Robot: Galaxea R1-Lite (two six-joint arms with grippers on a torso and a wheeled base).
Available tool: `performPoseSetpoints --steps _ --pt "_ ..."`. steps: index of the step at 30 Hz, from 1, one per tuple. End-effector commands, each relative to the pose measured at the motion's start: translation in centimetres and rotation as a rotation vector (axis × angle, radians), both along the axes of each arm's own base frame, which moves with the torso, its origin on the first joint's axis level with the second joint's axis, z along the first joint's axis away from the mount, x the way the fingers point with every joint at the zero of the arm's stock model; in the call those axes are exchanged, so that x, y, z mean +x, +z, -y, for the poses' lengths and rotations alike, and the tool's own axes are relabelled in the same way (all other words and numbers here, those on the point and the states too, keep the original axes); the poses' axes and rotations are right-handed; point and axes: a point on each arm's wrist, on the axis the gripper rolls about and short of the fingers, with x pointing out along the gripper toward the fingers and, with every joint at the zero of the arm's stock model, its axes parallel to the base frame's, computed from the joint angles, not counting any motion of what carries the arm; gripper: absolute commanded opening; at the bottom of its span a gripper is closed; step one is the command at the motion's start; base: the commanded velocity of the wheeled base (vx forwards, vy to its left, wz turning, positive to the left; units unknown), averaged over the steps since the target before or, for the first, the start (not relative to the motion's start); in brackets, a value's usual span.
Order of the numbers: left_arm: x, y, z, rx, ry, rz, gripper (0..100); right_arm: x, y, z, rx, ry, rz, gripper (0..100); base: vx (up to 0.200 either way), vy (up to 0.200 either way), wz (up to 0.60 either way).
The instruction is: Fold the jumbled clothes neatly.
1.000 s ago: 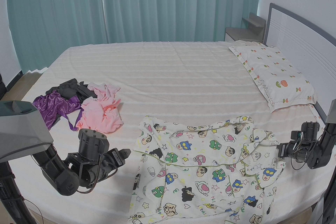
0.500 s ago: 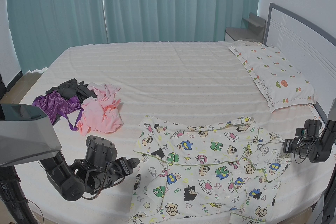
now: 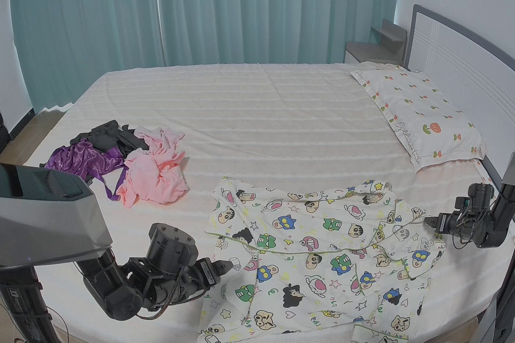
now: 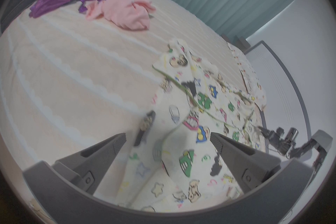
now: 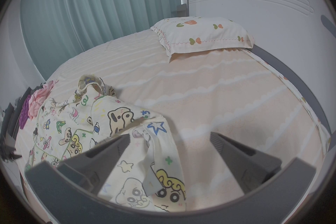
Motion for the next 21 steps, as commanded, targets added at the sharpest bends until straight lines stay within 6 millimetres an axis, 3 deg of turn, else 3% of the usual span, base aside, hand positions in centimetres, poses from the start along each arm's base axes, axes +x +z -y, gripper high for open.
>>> performPoseSetpoints --steps 1,9,21 --pt "-1.0 -0.2 0.9 -0.008 -0.034 -0.021 100 0.1 0.4 -0.5 0.017 -0.002 0.019 100 0.0 0.0 0.0" --pt "-2.4 -0.4 3.1 -0.031 -0.103 -0.037 100 0.1 0.5 -1.5 0.054 -0.002 0.048 100 0.0 0.0 0.0" --pt "-1.6 -2.2 4.7 -0.034 -0.082 -0.064 100 0.0 0.4 -2.2 0.063 0.011 0.041 100 0.0 0.0 0.0"
